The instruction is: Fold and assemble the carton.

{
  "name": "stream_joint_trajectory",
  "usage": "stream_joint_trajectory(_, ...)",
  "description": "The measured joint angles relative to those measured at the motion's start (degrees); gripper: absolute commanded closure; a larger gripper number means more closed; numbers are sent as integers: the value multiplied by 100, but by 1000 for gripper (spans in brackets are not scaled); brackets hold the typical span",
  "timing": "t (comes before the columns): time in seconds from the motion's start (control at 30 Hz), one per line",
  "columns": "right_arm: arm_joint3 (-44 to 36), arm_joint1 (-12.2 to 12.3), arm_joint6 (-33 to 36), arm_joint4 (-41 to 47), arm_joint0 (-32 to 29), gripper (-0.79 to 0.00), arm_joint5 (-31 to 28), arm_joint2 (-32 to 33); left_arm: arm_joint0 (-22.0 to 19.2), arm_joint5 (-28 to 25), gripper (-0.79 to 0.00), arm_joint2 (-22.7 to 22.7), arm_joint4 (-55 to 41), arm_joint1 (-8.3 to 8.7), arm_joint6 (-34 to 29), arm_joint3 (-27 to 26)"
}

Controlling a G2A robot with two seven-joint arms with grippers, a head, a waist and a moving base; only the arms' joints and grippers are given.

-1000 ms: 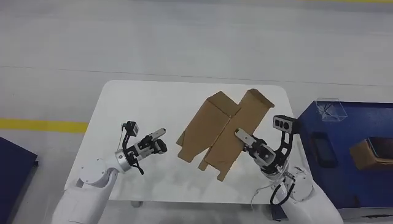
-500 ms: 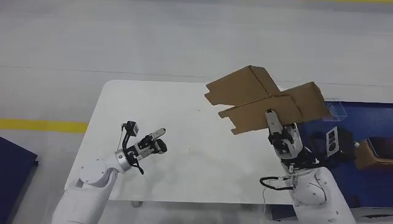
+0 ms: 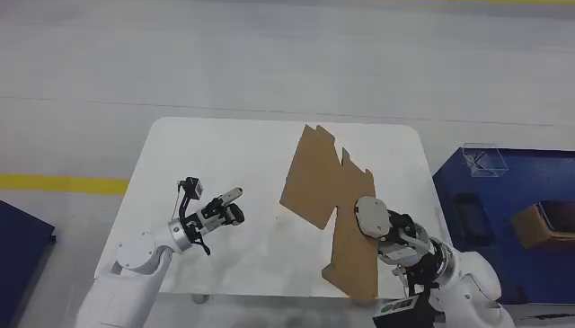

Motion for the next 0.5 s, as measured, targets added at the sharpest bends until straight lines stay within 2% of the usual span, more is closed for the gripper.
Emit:
stream_joint_trajectory(0.1, -6, 34, -16, -1164, -23, 0, 725, 70, 0, 0, -785, 0, 0, 0, 0, 0)
stream_joint_trajectory(0.2, -124, 62, -61, -1889, -45, 0, 1096, 101, 0, 0, -785, 0, 0, 0, 0, 0)
stream_joint_trajectory(0.27, -182, 75, -55, -2074, -85, 0, 1183, 124, 0, 0, -785, 0, 0, 0, 0, 0)
stream_joint_trajectory(0.37, -249, 90, -55, -1997, -111, 0, 1091, 131, 0, 0, -785, 0, 0, 0, 0, 0)
stream_joint_trajectory(0.47, -217, 90, -80, -1255, -113, 0, 782, 126, 0, 0, -785, 0, 0, 0, 0, 0)
stream_joint_trajectory(0.5, -170, 90, -72, -813, -106, 0, 513, 115, 0, 0, -785, 0, 0, 0, 0, 0)
